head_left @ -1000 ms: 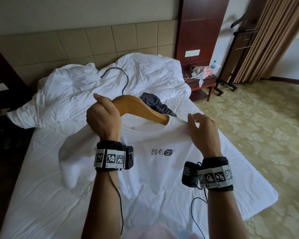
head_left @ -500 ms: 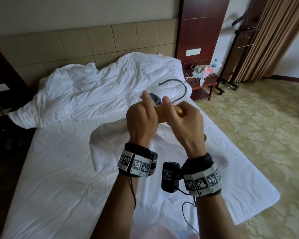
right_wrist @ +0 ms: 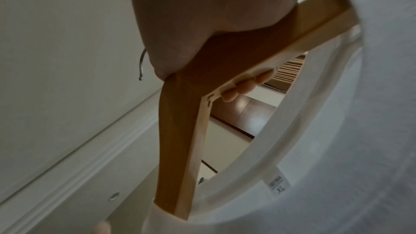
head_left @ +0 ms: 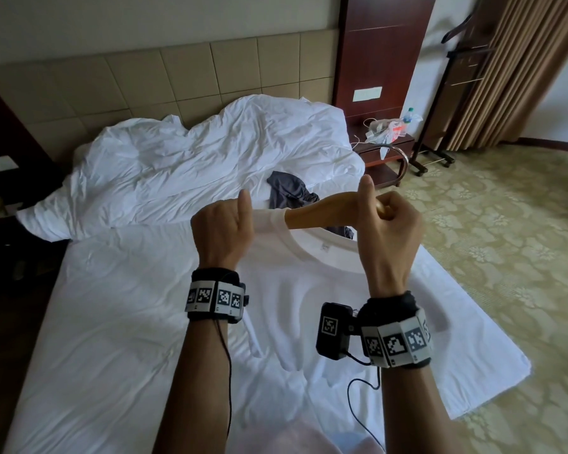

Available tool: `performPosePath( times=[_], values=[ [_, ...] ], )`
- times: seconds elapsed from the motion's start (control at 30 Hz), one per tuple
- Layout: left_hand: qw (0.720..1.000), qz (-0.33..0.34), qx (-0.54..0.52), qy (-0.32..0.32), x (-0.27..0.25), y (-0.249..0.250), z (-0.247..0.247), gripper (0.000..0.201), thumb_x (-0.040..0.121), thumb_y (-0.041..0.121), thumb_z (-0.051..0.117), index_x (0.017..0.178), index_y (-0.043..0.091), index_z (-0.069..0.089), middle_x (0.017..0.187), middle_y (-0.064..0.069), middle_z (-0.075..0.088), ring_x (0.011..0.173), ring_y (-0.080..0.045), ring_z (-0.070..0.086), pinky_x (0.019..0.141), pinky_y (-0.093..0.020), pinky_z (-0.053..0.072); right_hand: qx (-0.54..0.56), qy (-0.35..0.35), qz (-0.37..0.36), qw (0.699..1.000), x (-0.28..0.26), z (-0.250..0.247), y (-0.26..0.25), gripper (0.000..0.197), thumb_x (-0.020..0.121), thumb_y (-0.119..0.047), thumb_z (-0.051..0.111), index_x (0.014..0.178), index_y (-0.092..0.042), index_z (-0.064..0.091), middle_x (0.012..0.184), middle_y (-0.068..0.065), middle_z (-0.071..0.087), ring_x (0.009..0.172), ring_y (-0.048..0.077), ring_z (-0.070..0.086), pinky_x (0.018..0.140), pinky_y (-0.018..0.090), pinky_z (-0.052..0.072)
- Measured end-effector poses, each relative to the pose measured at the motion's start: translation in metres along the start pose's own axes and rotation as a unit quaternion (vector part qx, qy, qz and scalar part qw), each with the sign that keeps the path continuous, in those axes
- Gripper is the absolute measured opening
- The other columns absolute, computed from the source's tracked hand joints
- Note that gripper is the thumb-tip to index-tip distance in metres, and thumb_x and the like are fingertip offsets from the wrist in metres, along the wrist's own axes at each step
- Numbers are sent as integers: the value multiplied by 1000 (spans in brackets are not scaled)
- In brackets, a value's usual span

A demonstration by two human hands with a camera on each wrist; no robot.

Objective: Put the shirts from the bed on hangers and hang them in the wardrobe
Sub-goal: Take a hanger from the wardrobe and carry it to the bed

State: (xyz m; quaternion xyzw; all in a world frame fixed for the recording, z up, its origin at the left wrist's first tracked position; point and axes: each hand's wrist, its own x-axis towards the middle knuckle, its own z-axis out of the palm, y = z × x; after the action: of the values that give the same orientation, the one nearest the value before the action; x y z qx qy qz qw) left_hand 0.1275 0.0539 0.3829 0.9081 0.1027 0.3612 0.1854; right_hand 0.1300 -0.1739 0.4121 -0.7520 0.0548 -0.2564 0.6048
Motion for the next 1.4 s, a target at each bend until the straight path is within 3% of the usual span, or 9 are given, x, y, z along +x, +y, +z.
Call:
performPosePath(
  times=[0.27,0.53,0.63,0.73,0.83,0.93,1.07,1.23,1.4],
  values=[
    [992,-71,-79,-68,2,-36,-1,93,97,65,10,69,-9,60,61,-19,61,67,-39,57,72,-52,47,3,-2,-1,1000,3,-1,0,59,97,-55,66,62,-11,48,45,-16,44,48,5,41,51,17,29],
    [978,-125,-157,-63,-2,-49,2,85,98,65,8,68,-2,51,67,-21,57,66,-36,54,70,-50,48,-1,4,-7,1000,4,-3,2,64,98,-54,66,67,0,53,45,-14,44,46,5,45,51,17,29],
    [970,-162,-172,-56,-10,-45,2,78,97,59,4,89,16,68,92,-12,68,93,-35,61,85,-38,43,-14,12,-5,1000,5,-4,2,64,98,-56,65,66,-2,50,44,-14,43,47,6,43,53,21,29],
    [964,-194,-170,-58,-13,-46,0,89,97,54,1,118,8,74,120,-19,72,120,-37,61,102,-42,42,-15,11,2,1000,6,-4,2,65,97,-57,65,65,-4,49,44,-14,43,47,6,41,54,24,30],
    [973,-202,-101,-45,-10,-50,0,85,101,49,5,99,-1,74,102,-25,73,105,-43,64,91,-43,42,-13,2,2,1000,8,-3,4,63,98,-56,65,62,-9,43,46,-11,36,48,7,36,51,20,27],
    [987,-160,-33,-2,-6,-56,6,60,108,41,30,81,4,69,85,-21,71,88,-43,65,79,-43,43,-23,-5,8,1000,8,-2,5,62,98,-57,64,64,-11,41,45,-12,37,48,7,37,51,21,27],
    [998,-37,-59,1,-2,-31,10,32,102,29,49,86,11,70,88,-11,71,87,-34,62,78,-41,46,-31,-28,12,999,8,3,5,63,97,-63,62,63,-15,40,46,-14,41,50,7,39,55,26,30],
    [984,120,-118,-54,-6,47,14,41,106,30,38,85,10,67,80,-4,68,76,-23,57,74,-32,38,-24,-62,-15,998,6,10,0,62,97,-64,62,60,-17,47,50,-16,45,53,5,43,53,18,30],
    [986,119,-119,-13,-9,77,14,55,110,28,33,70,7,65,64,-9,67,57,-28,60,63,-28,34,-16,-116,-39,992,13,-1,1,57,99,-62,60,69,-14,60,59,-13,53,56,0,50,55,13,37]
  ],
)
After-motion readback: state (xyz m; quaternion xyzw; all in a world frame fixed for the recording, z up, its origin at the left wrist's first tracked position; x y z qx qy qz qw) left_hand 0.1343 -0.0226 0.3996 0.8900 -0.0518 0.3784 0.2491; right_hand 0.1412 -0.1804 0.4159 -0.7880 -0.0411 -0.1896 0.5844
